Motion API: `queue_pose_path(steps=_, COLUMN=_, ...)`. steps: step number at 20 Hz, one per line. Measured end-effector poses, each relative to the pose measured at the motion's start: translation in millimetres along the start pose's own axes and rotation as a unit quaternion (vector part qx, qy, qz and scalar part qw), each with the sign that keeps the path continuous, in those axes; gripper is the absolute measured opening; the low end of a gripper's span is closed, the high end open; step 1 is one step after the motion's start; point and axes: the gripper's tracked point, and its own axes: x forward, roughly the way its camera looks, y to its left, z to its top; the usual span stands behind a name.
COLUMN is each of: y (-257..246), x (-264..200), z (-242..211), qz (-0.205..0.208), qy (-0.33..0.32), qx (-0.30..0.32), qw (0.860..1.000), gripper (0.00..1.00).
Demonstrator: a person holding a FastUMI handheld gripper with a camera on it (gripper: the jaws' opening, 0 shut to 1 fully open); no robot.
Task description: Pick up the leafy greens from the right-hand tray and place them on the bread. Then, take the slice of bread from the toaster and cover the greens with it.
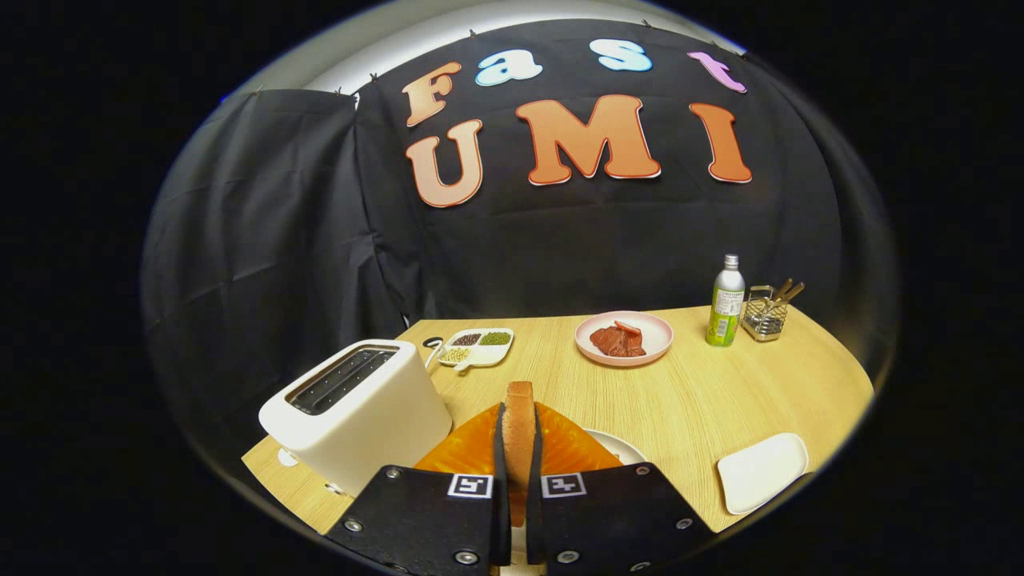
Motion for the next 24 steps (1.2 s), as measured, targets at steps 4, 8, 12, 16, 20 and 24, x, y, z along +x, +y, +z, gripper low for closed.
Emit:
queue_pose_path(steps=4, y=-8, x=5, z=-11, qz=0.007, qy=0.013, qx=0.015, qw=1.0, gripper=0.08)
queue_pose_path(steps=8, y=-14, x=10, z=-25, qz=0.019, qy=0.031, qx=0.057, qw=0.998, gripper=0.08)
queue_pose_path(steps=12, y=-6, x=12, z=-30, qz=0.041, qy=0.034, qx=0.058, qw=0.997, gripper=0.08)
queue_pose_path(steps=16, y=-19, x=14, z=-34, qz=0.028, qy=0.038, qx=0.044, qw=0.998, gripper=0.08)
queue_pose_path(steps=20, y=-36, x=16, z=-40, qz=0.006, qy=0.039, qx=0.028, qw=0.999, gripper=0.08)
queue_pose_path(steps=24, y=-49, x=17, z=-45, qz=-0.003, qy=0.044, qx=0.041, qw=0.998, gripper=0.11)
